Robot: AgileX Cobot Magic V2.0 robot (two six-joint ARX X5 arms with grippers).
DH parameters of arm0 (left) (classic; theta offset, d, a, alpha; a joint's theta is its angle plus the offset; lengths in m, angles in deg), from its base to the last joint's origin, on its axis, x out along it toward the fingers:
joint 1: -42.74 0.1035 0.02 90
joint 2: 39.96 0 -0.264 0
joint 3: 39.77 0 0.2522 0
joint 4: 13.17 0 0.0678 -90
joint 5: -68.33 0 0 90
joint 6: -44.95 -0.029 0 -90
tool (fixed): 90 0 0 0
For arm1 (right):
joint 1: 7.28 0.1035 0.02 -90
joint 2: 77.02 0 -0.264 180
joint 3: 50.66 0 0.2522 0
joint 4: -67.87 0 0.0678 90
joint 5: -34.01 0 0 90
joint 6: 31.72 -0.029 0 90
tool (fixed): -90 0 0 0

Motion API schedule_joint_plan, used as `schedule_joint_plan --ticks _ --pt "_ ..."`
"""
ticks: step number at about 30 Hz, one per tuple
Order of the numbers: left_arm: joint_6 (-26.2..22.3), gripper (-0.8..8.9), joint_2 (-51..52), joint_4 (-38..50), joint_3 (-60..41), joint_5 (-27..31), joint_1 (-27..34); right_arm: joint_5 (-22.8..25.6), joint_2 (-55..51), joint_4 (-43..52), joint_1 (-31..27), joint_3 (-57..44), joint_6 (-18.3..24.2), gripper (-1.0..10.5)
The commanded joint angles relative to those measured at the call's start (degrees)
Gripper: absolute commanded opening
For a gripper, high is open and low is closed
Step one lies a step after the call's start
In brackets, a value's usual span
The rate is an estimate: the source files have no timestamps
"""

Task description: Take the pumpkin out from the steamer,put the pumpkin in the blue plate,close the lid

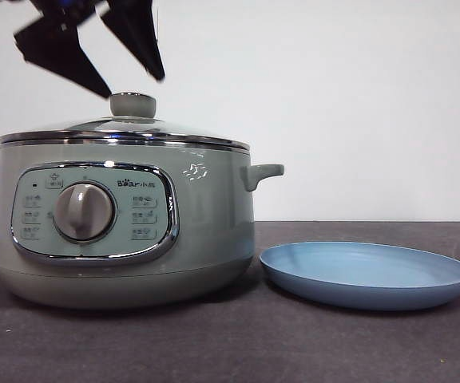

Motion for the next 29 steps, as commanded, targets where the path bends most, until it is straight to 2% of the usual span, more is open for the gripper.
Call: schedule_joint_plan --ticks 1,12,13,16,19,29 --pt "-0.8 4.41 -1.5 0.3 -0.2 0.3 -0.3 0.0 0.0 0.1 0.0 0.1 -0.3 4.7" --pt "-1.6 4.31 -3.2 0.3 -0.2 0.2 -0.3 0.1 0.0 0.1 0.0 0.1 -0.3 4.7" --pt "-2.1 4.04 -3.2 0.3 -0.2 0.2 -0.3 0.1 0.0 0.1 0.0 0.1 -0.3 4.7" --pt "-2.4 1.54 -3.2 0.3 -0.2 0.2 -0.3 0.1 0.0 0.1 0.0 0.1 -0.3 4.7" --pt "-3.8 -0.06 -3.2 0.2 -0.2 0.2 -0.3 0.1 0.0 0.1 0.0 0.1 -0.3 4.7" --pt "-3.7 -0.09 -3.1 1.2 0.1 0.2 -0.2 0.1 0.0 0.1 0.0 0.1 -0.4 4.7"
